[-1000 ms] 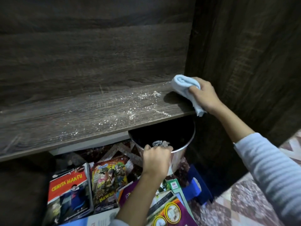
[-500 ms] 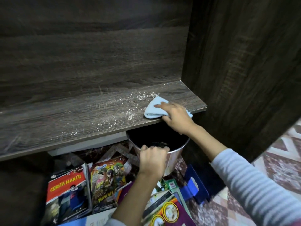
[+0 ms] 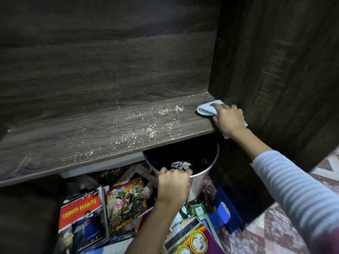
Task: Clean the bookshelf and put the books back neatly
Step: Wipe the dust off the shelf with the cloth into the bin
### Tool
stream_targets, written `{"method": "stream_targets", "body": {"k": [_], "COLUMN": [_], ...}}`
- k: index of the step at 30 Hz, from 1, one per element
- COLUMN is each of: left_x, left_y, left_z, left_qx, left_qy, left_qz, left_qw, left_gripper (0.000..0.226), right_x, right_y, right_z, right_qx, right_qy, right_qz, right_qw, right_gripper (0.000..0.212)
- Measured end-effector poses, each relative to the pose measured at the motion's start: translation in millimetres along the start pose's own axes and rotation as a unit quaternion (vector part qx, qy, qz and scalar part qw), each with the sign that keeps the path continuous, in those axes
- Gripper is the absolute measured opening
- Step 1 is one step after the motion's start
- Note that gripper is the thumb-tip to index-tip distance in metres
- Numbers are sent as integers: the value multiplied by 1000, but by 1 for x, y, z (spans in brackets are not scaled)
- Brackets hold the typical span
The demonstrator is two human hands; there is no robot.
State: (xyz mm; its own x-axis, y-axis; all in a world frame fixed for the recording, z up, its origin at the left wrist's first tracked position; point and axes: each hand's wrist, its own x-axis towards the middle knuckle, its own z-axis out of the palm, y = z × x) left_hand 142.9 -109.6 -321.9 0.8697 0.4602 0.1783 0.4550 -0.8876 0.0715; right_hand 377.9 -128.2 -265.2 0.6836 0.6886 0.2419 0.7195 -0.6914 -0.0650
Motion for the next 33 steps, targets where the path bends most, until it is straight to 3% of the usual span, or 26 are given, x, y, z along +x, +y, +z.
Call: {"method": "stream_targets", "body": {"k": [4,7,9,20,29,33], "left_x": [-4,-5,-4,-2,1,3], "left_y": [-3,-6,-7,-12,-10,-6], "left_z": [9,14,15,15,14,16], "left_qx": [-4,-20,-18,-14,-14,-20], "left_qy": [4,-37,-36,-30,-30,-27], "left_qz": [0,-12,-8,-18,-24,-28], "left_qw": [1000,999,999,999,999,999], "left_gripper": [12,33,30,43,47,46], "right_x": [22,47,61,102,82,79], "right_y": [-14,-26,-32,-40,-55,-54], "right_z": [7,15,17,10,3,-3], "right_qx": [-3,22,35,109,166,270], "right_qy": [11,5,-5,-48,-77,-63], "right_qz": [45,67,79,70,-24,-88], "right_qw": [999,998,996,990,983,957], "right_gripper": [43,40,40,37,36,30]}}
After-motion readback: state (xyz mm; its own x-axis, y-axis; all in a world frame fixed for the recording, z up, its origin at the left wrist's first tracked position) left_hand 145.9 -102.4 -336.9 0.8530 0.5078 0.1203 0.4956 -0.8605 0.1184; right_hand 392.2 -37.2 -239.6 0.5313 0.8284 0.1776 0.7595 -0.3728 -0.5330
